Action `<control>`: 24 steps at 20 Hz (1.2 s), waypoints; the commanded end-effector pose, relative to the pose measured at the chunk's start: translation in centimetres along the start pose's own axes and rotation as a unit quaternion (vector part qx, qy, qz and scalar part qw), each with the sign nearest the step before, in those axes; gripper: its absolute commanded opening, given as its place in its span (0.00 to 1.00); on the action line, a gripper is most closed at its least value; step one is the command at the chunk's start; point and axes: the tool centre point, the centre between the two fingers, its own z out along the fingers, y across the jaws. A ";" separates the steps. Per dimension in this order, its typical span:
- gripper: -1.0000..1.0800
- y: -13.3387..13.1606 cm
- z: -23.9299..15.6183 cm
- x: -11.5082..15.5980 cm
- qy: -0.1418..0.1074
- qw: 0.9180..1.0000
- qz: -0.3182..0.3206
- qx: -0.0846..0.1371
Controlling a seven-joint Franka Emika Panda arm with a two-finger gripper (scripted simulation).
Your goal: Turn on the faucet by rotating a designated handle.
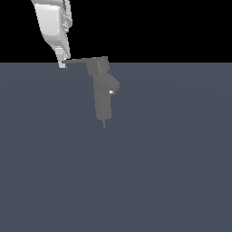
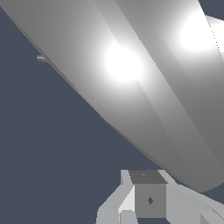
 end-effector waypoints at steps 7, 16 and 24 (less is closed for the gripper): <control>0.00 2.5 -0.2 2.4 0.000 1.000 0.003 -0.001; 0.00 5.1 -0.3 4.6 -0.001 1.000 0.003 0.000; 0.00 7.5 -0.4 6.6 -0.001 1.000 0.002 0.001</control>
